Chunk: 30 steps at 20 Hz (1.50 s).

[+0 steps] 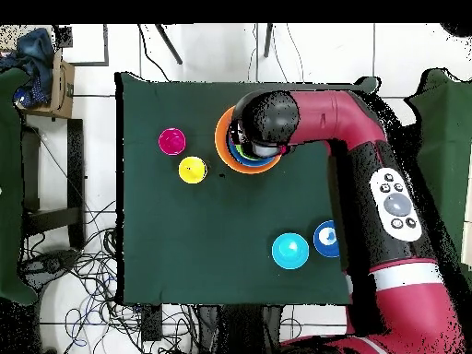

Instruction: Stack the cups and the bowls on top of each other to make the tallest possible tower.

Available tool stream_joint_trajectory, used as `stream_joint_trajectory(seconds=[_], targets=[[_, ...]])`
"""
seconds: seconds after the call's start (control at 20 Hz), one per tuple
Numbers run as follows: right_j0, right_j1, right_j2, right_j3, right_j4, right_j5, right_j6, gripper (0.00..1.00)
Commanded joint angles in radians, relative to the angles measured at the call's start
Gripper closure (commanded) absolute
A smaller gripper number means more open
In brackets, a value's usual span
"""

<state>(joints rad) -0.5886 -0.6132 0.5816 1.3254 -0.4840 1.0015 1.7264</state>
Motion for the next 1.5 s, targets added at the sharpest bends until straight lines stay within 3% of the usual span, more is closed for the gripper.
stream_joint_trajectory(seconds=[0.05,1.15,1.5], targets=[[0.042,0.048,-0.055,0.079,-0.079,-0.051,-0.034,1.0],[0.07,0.064,-0.07,0.051,-0.065,-0.061,-0.005,1.0],[0.084,0.083,-0.086,0.054,-0.1,-0.091,-0.005,1.0]])
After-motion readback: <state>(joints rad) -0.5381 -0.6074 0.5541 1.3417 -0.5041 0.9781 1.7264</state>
